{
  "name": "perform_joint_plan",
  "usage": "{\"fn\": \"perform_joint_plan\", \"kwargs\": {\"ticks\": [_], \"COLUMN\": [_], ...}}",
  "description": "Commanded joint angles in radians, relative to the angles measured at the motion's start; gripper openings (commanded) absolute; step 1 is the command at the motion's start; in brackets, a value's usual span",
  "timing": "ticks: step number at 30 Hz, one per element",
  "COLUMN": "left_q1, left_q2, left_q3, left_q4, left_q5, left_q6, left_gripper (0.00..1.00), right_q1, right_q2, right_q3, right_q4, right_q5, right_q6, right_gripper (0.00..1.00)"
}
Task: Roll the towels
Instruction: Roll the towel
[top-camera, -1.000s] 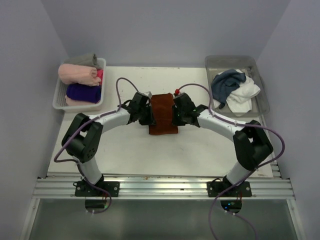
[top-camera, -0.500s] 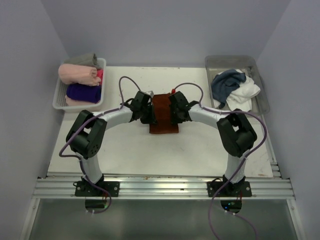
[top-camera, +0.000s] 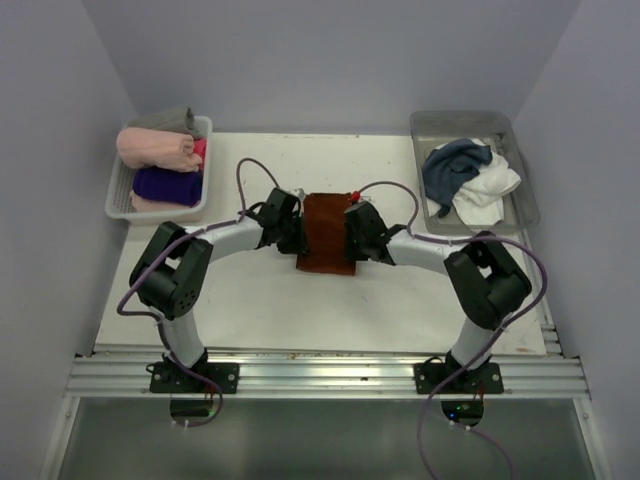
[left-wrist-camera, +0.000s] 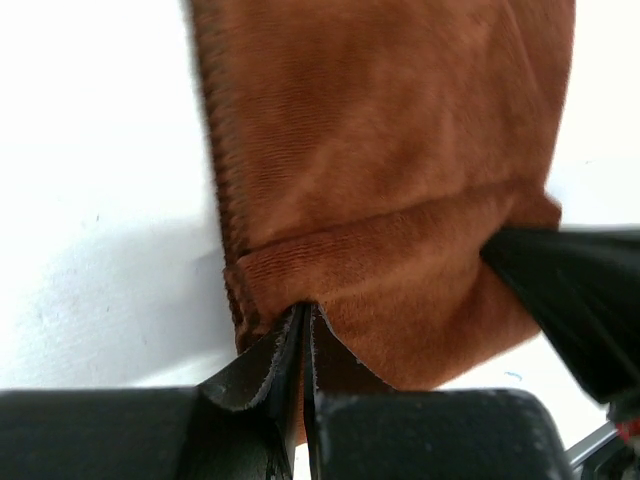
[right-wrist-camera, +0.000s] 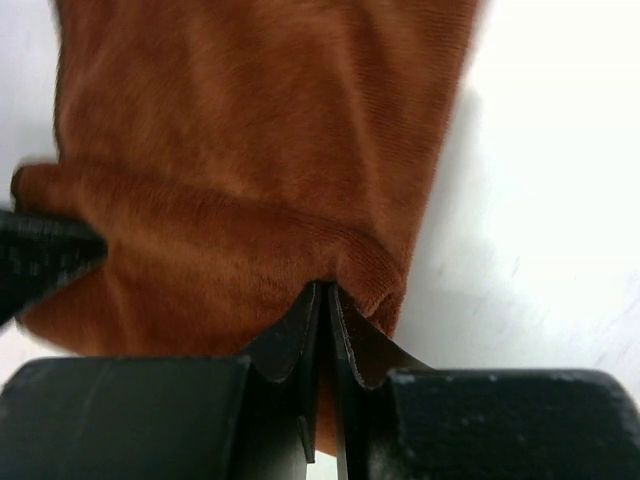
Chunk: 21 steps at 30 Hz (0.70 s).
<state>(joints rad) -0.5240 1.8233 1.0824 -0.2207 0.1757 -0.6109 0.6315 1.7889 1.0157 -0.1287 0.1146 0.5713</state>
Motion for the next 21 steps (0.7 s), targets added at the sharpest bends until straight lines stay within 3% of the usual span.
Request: {"fn": "perform_joint_plan", "kwargs": {"ticks": [1, 8, 15, 21], "left_q1": [0.009, 0.007, 0.007, 0.009], "left_q2": [-0.064, -0.105, -0.073, -0.119], "left_q3": [-0.044, -0.078, 0.023, 0.071], "left_q4": [0.009, 0.004, -0.028, -0.117], "left_q5": [-0.005, -0.004, 0.015, -0.013], "left_q6": [0.039, 0.039, 0.057, 0.092], "left_gripper": [0.08, 0.09, 0.12, 0.19], "right_q1": [0.086, 0.234, 0.257, 0.293], "right_q2": [-0.067, -0.196, -0.247, -0.235], "right_q3": [-0.12, -0.177, -0.045, 0.04], "right_q4": [-0.112, -0.127, -0.245, -0.304], "right_q5": [-0.009, -0.035, 0.069, 0.1], "right_q6": [0.074, 0.188, 0.087, -0.072], "right_gripper": [0.1, 0.11, 0.15, 0.37]}}
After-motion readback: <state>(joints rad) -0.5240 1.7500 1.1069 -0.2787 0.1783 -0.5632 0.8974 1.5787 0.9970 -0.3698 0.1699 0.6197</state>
